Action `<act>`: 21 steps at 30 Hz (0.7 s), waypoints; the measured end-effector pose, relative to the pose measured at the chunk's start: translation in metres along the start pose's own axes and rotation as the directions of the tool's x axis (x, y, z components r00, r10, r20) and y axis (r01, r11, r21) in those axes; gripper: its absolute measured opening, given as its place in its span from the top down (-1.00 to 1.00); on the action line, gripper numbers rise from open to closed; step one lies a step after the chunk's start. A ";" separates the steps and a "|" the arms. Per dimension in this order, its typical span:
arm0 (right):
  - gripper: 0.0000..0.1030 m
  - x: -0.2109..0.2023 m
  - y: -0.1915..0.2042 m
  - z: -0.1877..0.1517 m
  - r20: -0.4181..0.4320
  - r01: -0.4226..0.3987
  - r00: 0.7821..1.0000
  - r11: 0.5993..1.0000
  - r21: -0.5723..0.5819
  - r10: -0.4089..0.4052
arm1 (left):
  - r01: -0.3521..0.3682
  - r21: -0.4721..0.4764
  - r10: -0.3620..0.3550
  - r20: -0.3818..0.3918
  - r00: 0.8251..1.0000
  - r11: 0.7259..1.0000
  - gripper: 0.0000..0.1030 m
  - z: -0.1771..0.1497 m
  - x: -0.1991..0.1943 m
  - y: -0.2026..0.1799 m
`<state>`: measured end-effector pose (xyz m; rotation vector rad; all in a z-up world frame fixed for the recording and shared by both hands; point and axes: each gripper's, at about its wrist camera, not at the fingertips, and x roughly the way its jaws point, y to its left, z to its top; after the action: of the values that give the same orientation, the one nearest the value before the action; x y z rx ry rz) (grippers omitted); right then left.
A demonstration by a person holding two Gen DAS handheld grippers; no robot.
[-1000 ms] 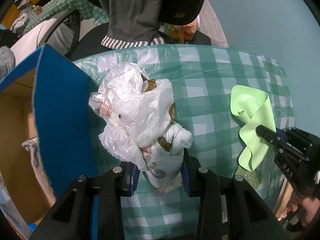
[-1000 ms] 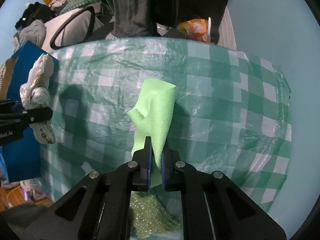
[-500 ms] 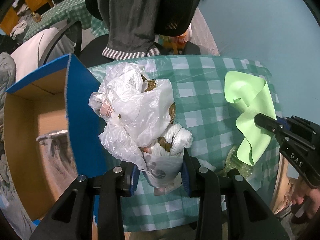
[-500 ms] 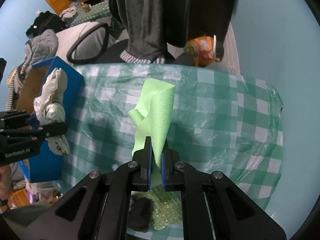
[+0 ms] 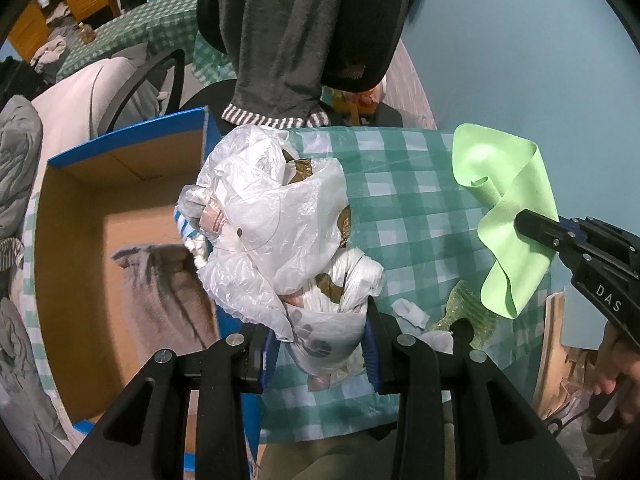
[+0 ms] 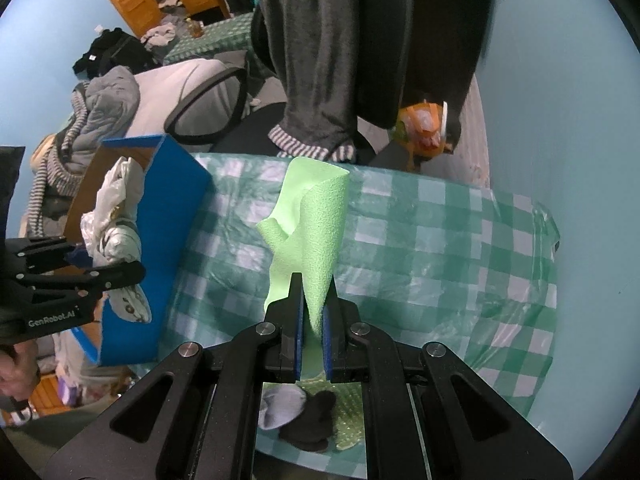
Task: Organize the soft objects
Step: 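Lift and carry the cloth and bags over the cardboard box with both grippers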
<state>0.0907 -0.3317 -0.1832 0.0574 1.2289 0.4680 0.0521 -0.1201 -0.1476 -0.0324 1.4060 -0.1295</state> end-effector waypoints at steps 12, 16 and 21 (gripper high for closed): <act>0.86 -0.015 0.040 0.007 0.028 -0.045 0.999 0.998 -0.048 0.046 | -0.015 -0.033 0.017 0.042 0.999 0.999 0.31 -0.017 -0.035 0.020; 0.86 -0.016 0.055 0.011 0.033 -0.062 0.997 0.996 -0.068 0.064 | -0.013 -0.057 0.016 0.050 0.999 0.998 0.31 -0.022 -0.041 0.032; 0.86 -0.016 0.077 0.018 0.036 -0.086 0.995 0.991 -0.104 0.090 | -0.009 -0.091 0.016 0.067 0.998 0.996 0.31 -0.031 -0.051 0.050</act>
<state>0.0788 -0.2647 -0.1408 0.0335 1.1645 0.6035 0.0176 -0.0633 -0.1077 -0.1025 1.3436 -0.0535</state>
